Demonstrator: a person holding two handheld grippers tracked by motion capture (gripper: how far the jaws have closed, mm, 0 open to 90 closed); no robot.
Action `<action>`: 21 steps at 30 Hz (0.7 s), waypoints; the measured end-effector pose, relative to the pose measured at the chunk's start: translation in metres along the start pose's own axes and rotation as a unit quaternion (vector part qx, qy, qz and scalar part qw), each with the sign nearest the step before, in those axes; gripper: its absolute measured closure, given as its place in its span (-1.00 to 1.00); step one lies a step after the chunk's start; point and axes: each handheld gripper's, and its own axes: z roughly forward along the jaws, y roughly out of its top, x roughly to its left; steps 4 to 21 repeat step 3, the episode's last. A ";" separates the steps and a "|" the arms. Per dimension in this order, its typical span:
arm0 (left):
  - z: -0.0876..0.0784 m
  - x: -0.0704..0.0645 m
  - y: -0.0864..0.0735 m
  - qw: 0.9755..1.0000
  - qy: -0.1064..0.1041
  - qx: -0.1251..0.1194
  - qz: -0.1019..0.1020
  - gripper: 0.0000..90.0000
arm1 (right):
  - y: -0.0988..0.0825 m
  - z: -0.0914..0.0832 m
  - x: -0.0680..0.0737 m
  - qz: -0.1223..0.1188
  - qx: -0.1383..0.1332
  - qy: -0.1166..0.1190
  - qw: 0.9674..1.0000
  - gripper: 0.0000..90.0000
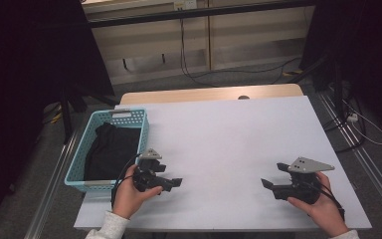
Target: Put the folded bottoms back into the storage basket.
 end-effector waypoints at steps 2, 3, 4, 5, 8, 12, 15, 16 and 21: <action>0.001 -0.001 0.001 1.000 0.001 0.000 0.003 -0.75 | 0.000 0.000 0.000 0.000 -0.002 0.001 1.000 -0.57; 0.001 -0.001 0.001 1.000 0.003 0.000 0.002 -0.75 | 0.000 0.000 0.000 0.001 -0.003 0.001 1.000 -0.57; 0.001 -0.001 0.001 1.000 0.003 0.000 0.002 -0.75 | 0.000 0.000 0.000 0.001 -0.003 0.001 1.000 -0.57; 0.001 -0.001 0.001 1.000 0.003 0.000 0.002 -0.75 | 0.000 0.000 0.000 0.001 -0.003 0.001 1.000 -0.57; 0.001 -0.001 0.001 1.000 0.003 0.000 0.002 -0.75 | 0.000 0.000 0.000 0.001 -0.003 0.001 1.000 -0.57; 0.001 -0.001 0.001 1.000 0.003 0.000 0.002 -0.75 | 0.000 0.000 0.000 0.001 -0.003 0.001 1.000 -0.57; 0.001 -0.001 0.001 1.000 0.003 0.000 0.002 -0.75 | 0.000 0.000 0.000 0.001 -0.003 0.001 1.000 -0.57; 0.001 -0.001 0.001 1.000 0.003 0.000 0.002 -0.75 | 0.000 0.000 0.000 0.001 -0.003 0.001 1.000 -0.57; 0.001 -0.001 0.001 1.000 0.003 0.000 0.002 -0.75 | 0.000 0.000 0.000 0.001 -0.003 0.001 1.000 -0.57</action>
